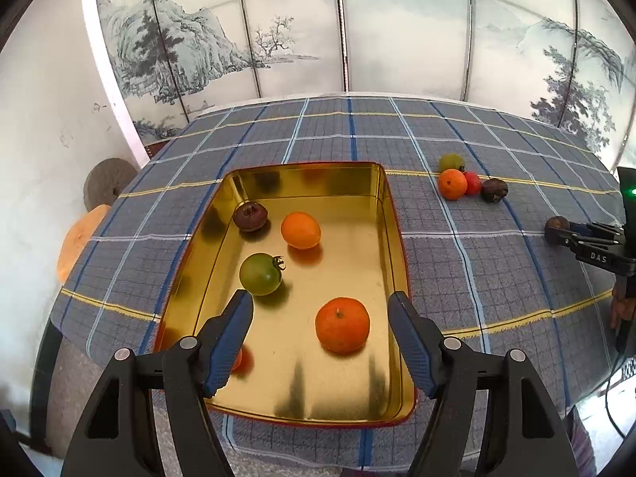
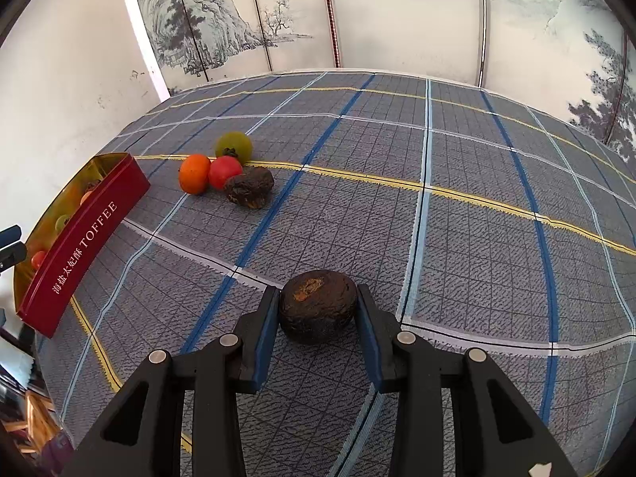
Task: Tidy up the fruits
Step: 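Carry the brown fruit toward the tin with the right gripper, then open the right gripper to drop the brown fruit into the tin, then lower the left gripper onto the loose orange and close it, then carry the orange over the tin with the left gripper while the right gripper grasps the dark brown fruit, then open the left gripper to release the orange into the tin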
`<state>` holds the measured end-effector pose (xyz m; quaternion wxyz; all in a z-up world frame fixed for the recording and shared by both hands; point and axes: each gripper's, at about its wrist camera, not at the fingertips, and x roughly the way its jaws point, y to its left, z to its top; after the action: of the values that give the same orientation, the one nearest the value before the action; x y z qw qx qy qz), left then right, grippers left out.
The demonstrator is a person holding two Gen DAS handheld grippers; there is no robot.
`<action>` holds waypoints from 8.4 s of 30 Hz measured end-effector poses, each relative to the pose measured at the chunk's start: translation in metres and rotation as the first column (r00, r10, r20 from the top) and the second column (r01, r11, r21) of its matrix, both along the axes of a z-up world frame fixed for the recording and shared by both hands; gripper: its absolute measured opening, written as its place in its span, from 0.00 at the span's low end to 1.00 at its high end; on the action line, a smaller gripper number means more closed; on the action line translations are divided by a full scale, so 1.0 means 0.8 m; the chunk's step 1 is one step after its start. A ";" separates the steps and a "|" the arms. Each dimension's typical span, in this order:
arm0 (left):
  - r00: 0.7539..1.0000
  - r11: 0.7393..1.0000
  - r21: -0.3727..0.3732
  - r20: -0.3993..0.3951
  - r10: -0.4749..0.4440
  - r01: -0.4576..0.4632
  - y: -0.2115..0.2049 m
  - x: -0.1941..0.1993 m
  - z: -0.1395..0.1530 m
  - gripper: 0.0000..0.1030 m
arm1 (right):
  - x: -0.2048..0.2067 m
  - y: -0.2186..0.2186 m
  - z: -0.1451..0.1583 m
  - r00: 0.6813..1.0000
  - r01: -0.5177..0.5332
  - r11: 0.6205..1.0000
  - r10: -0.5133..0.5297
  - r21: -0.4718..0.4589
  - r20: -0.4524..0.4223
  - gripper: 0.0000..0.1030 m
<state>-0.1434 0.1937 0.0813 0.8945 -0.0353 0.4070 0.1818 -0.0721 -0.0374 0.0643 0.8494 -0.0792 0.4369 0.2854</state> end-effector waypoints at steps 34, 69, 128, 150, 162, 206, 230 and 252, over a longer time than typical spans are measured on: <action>0.998 0.994 0.082 0.019 0.066 -0.067 -0.001 -0.057 0.012 0.75 | -0.085 0.048 0.040 0.993 -0.116 0.991 0.118 0.073 -0.028 0.34; 0.990 0.981 0.133 0.018 0.141 -0.142 0.034 -0.104 0.015 0.85 | -0.104 0.293 0.090 0.926 -0.378 0.916 0.373 0.134 0.063 0.58; 0.942 0.898 -0.347 -0.101 -0.321 0.269 -0.049 0.277 -0.062 0.36 | 0.053 -0.116 0.003 0.940 0.341 0.927 -0.342 -0.156 0.023 1.00; 0.964 0.884 -0.406 -0.029 -0.265 0.231 -0.086 0.182 -0.032 0.35 | 0.052 -0.116 0.000 0.941 0.335 0.929 -0.337 -0.158 0.018 1.00; 0.979 0.910 -0.364 0.029 -0.202 0.199 -0.073 0.110 0.013 0.35 | 0.036 0.005 0.050 0.995 -0.057 0.996 0.051 0.071 0.088 0.93; 0.996 0.968 -0.238 0.006 0.086 -0.082 0.057 -0.043 -0.016 0.36 | 0.040 -0.015 -0.001 0.988 0.150 0.987 -0.148 -0.058 0.036 0.35; 0.996 0.988 -0.133 -0.033 0.078 -0.082 0.055 -0.003 -0.038 0.37 | 0.038 -0.013 -0.002 0.988 0.150 0.986 -0.147 -0.071 0.044 0.35; 0.995 0.993 0.062 0.003 0.104 -0.104 0.024 -0.008 -0.005 0.76 | 0.038 -0.011 -0.001 0.988 0.150 0.986 -0.147 -0.074 0.046 0.35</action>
<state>-0.1498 0.2131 0.0773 0.8844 -0.0289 0.3987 0.2408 -0.0416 -0.0464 0.0632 0.8732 -0.0848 0.4350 0.2025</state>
